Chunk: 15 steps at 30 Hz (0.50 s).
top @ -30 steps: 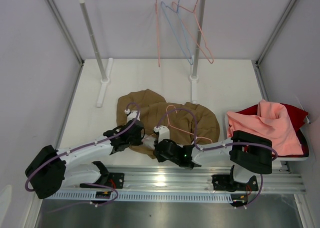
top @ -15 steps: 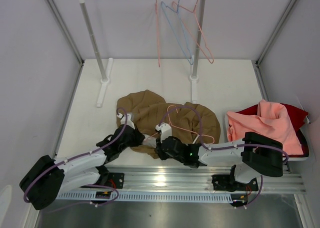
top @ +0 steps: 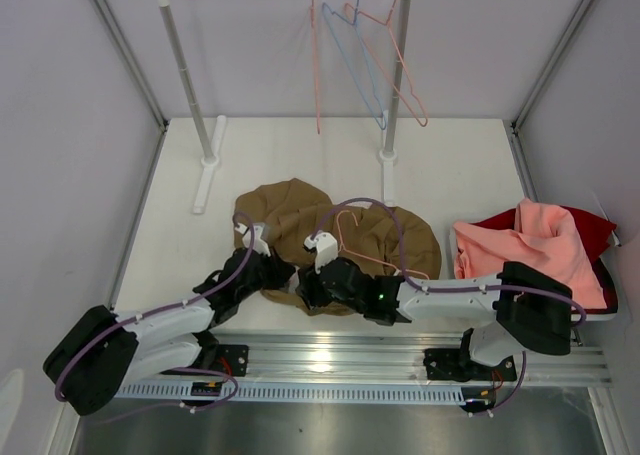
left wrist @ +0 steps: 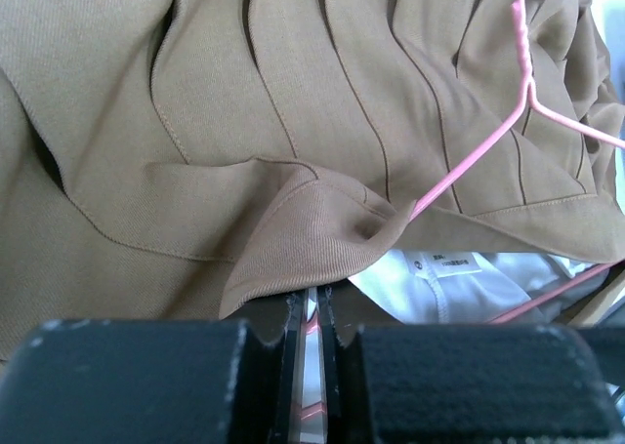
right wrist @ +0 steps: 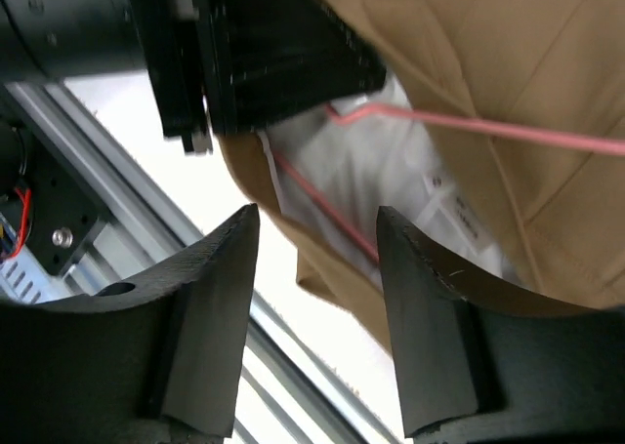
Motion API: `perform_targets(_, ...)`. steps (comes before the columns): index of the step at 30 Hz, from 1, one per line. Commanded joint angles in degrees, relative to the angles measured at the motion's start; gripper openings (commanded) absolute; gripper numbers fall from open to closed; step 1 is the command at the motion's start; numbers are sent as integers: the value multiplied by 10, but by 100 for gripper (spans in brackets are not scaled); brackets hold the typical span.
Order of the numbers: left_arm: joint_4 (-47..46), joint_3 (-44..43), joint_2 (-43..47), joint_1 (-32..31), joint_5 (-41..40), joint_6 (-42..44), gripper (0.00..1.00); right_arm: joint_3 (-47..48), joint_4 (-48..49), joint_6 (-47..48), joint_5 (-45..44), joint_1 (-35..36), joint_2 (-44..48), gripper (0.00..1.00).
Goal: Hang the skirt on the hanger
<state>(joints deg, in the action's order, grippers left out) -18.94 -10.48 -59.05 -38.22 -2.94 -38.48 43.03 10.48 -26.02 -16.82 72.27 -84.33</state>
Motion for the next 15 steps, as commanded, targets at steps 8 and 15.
perform_targets(8, -89, 7, -63, 32, 63, 28, 9, 22, 50, 28, 35, 29, -73, 59)
perform_targets(15, -100, 6, -76, 36, 76, 25, 9, -22, 60, 1, -11, 78, -62, 12)
